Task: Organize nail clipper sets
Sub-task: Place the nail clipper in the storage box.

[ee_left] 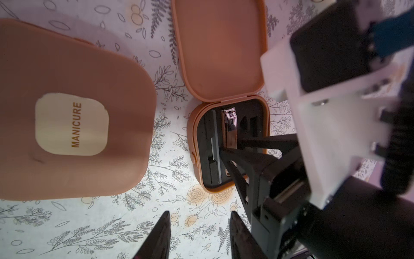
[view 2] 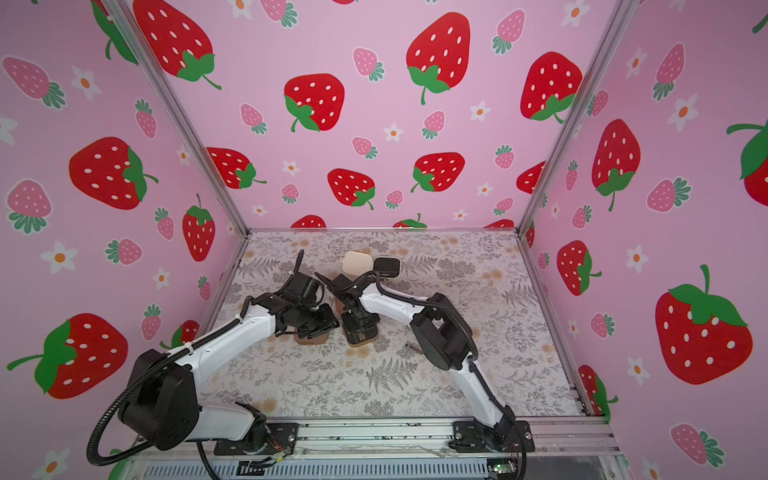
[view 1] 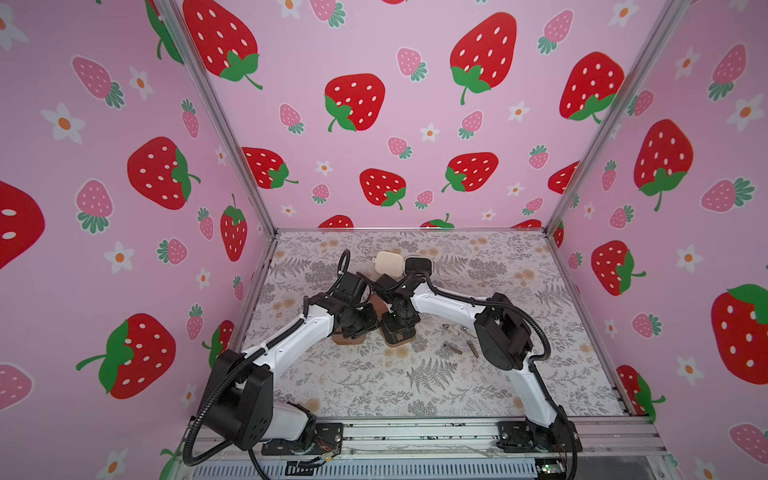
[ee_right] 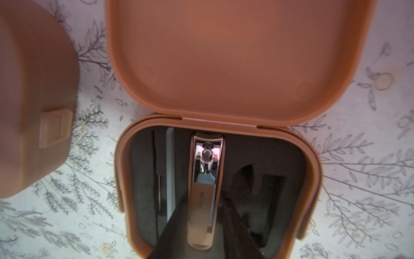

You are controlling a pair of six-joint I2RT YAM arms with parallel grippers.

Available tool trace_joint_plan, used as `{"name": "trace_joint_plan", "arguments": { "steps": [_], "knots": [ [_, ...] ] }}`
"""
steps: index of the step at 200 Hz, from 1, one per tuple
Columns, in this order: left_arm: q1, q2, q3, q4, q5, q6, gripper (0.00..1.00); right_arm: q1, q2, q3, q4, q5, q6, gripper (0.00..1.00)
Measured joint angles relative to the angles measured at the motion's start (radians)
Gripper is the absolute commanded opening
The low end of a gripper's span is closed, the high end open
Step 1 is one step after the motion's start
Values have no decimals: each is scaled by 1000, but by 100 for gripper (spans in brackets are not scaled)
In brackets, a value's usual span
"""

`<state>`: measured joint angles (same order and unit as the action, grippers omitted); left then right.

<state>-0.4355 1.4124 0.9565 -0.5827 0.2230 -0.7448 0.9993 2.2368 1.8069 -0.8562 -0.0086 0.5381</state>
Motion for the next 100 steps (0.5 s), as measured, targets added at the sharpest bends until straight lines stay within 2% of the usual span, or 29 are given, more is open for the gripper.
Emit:
{"name": "trace_joint_plan", "arguments": {
  "steps": [18,32,39,59,100],
  "knots": [
    [-1,18,24,-7,-6,1,42,0,-18,-16,1,-9,-18,31],
    [-1,30,37,-11,-7,3,36,0,-55,-42,0,-14,-26,32],
    [-2,35,42,-12,-6,6,29,0,-86,-59,0,-18,-32,33],
    [-2,61,62,-11,2,10,0,0,-203,-107,11,-21,-43,35],
    [-6,184,143,15,51,22,0,-26,-453,-240,57,-28,-46,35]
  ]
}}
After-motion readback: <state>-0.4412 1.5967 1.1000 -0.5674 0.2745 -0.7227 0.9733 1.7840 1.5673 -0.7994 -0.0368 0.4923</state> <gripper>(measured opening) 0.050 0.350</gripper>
